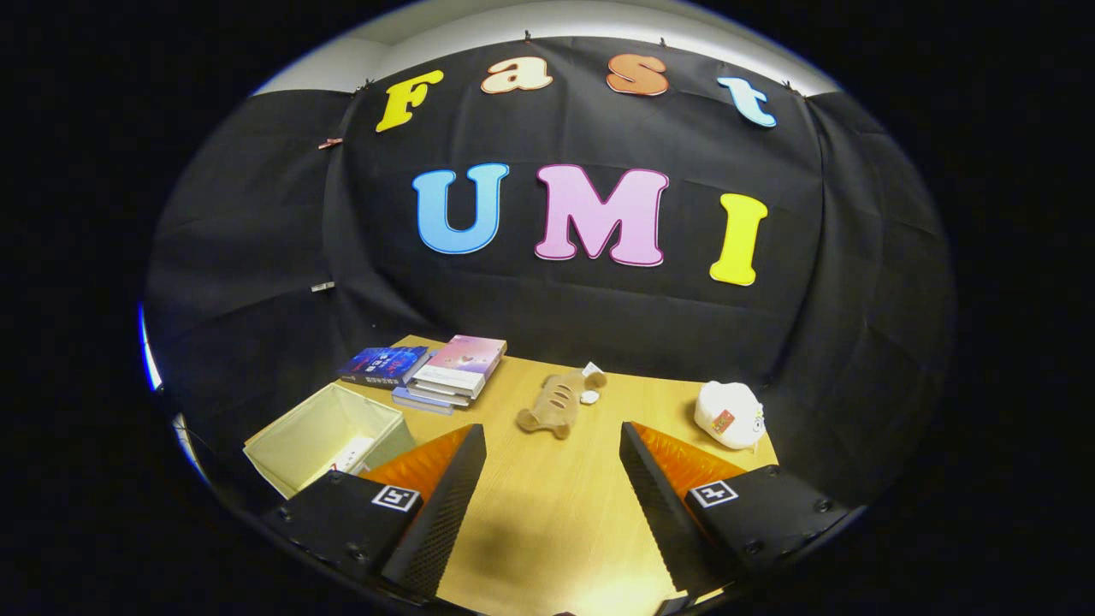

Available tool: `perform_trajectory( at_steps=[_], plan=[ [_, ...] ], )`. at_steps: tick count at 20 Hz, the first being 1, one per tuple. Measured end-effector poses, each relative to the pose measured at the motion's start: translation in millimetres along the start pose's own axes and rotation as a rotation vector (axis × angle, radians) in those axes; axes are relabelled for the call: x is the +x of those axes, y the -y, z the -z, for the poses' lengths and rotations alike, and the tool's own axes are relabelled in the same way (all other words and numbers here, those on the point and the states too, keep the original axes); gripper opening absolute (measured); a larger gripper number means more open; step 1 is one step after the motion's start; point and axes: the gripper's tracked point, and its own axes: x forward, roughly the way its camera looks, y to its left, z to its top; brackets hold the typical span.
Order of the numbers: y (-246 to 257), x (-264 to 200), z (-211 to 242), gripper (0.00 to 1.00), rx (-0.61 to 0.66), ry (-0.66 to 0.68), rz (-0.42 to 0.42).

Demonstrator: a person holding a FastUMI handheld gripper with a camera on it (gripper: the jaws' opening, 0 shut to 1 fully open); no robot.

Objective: Open the storage box then place both shoes into the box .Put the left shoe in first, then the right shoe, with the right side of both shoes facing outward in a uniform manner.

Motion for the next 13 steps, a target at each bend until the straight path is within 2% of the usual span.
perform_trajectory(
  at_steps=[6,13],
  plan=[
    [31.8,-24.9,-10.8,0.98,-0.014,0.068,0.021],
    [24.3,-46.9,-10.2,0.98,0.0,0.108,0.01]
  ],
)
